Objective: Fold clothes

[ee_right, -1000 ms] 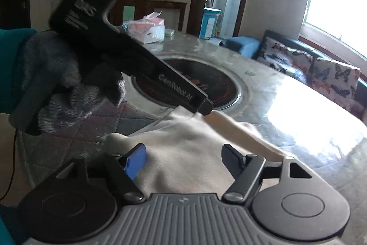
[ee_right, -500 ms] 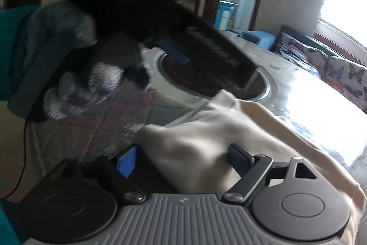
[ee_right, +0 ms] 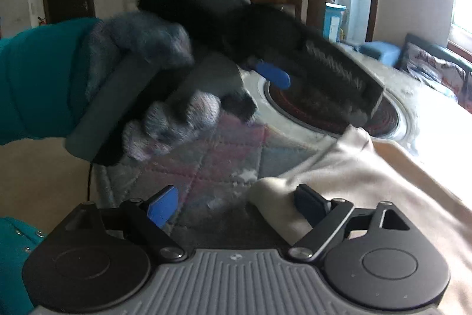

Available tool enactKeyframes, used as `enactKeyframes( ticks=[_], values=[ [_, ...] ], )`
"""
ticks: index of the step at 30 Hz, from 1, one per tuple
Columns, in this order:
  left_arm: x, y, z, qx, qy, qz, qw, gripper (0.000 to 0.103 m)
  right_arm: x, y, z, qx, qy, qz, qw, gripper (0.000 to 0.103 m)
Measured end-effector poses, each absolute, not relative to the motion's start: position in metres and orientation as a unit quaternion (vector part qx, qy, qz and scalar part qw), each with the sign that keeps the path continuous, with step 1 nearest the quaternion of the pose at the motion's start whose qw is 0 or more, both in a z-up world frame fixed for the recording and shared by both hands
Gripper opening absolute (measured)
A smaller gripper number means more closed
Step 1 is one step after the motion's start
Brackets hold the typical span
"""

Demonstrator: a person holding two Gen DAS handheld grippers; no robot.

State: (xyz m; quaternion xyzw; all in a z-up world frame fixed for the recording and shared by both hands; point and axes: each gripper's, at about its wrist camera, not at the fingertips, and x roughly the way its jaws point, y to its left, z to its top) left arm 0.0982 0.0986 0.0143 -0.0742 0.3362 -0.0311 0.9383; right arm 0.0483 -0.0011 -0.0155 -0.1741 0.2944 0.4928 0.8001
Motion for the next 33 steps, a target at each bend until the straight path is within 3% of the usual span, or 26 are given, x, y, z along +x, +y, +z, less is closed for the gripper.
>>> enactKeyframes(
  ticks=[13,33],
  values=[
    [0.097,0.092,0.012,-0.074,0.34,-0.032,0.937,0.103,0.046,-0.02,-0.006,-0.167,0.291,0.472,0.815,0.089],
    [0.089,0.073,0.002,-0.055,0.356,-0.06,0.931,0.103,0.092,-0.161,-0.011,-0.026,0.343,0.291,0.893,0.085]
  ],
)
